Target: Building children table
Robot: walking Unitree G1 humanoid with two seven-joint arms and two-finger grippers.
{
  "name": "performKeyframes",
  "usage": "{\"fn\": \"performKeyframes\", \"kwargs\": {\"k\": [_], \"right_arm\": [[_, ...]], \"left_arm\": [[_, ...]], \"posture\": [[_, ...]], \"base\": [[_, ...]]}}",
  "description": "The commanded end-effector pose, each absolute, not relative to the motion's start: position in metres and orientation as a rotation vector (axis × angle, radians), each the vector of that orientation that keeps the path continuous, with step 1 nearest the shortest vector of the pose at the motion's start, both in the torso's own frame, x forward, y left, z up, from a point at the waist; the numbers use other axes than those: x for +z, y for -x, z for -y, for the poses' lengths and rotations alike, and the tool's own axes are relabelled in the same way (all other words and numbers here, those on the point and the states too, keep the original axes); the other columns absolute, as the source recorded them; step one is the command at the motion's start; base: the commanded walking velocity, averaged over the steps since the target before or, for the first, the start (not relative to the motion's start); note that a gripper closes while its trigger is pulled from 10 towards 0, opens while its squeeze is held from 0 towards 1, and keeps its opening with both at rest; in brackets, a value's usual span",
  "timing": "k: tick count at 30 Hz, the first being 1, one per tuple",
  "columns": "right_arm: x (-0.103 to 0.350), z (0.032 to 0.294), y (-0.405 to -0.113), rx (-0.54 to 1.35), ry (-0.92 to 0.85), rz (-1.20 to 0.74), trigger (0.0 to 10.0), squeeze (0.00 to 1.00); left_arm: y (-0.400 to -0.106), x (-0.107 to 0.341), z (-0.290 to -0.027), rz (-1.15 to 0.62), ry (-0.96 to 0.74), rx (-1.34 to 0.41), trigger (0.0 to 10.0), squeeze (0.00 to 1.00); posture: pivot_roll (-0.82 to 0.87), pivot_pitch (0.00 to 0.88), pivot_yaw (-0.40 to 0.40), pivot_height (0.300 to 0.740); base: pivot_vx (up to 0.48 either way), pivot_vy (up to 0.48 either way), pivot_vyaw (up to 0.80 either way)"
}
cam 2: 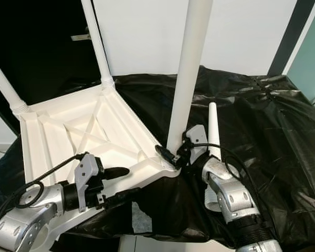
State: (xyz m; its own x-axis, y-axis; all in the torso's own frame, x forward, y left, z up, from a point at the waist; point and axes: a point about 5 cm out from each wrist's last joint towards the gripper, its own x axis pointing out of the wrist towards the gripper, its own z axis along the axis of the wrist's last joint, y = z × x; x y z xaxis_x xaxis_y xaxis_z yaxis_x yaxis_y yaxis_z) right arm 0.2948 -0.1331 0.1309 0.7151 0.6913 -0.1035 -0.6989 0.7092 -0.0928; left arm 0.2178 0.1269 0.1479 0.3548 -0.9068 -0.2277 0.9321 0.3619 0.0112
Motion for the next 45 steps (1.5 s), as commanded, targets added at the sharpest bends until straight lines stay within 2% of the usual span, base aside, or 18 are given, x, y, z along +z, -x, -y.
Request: {"fn": "performKeyframes", "kwargs": {"k": [1,5,10,20,28,31,34,37,42,45], "right_arm": [[0.100,0.138,-0.288,0.799,0.105,-0.235,10.0,0.00],[0.101,0.139,-0.289,0.835,0.110,-0.218,10.0,0.00],[0.106,0.139,-0.289,0.989,0.122,-0.193,10.0,0.00],[0.114,0.142,-0.303,1.059,0.146,-0.186,10.0,0.00],[0.109,0.144,-0.301,1.028,0.184,-0.198,10.0,0.00],[0.108,0.141,-0.290,0.986,0.292,-0.133,10.0,0.00],[0.108,0.140,-0.288,0.976,0.312,-0.119,10.0,0.00],[0.106,0.138,-0.287,0.918,0.304,-0.106,10.0,0.00],[0.105,0.129,-0.290,0.707,0.252,-0.101,10.0,0.00],[0.106,0.121,-0.287,0.686,0.291,-0.056,10.0,0.00]], "left_arm": [[-0.219,0.152,-0.127,-0.179,-0.164,-1.174,10.0,0.00],[-0.218,0.152,-0.126,-0.179,-0.163,-1.177,10.0,0.00],[-0.219,0.153,-0.126,-0.176,-0.166,-1.176,10.0,0.00],[-0.220,0.155,-0.127,-0.167,-0.172,-1.169,10.0,0.00],[-0.219,0.156,-0.129,-0.163,-0.175,-1.149,10.0,0.00],[-0.219,0.155,-0.128,-0.157,-0.169,-1.143,10.0,0.00],[-0.220,0.155,-0.128,-0.155,-0.168,-1.143,10.0,0.00],[-0.221,0.156,-0.127,-0.151,-0.172,-1.146,10.0,0.00],[-0.223,0.156,-0.128,-0.149,-0.178,-1.144,10.0,0.00],[-0.224,0.156,-0.128,-0.148,-0.180,-1.144,10.0,0.00]], "posture": [[0.05,0.000,0.015,0.740],[0.05,0.000,0.015,0.740],[0.05,0.000,0.021,0.740],[0.06,0.000,0.019,0.740],[0.07,0.000,0.009,0.740],[0.06,0.000,0.010,0.740],[0.06,0.000,0.010,0.740],[0.05,0.000,0.009,0.740],[0.04,0.000,0.013,0.740],[0.04,0.000,0.015,0.740]], "base": [[0.000,0.000,0.00],[0.000,0.000,0.00],[0.000,0.000,0.00],[0.000,0.000,0.00],[0.000,0.000,0.00],[0.000,0.000,0.00],[0.000,0.000,0.00],[0.000,0.000,0.00],[0.000,0.000,0.00],[0.000,0.000,0.00]]}}
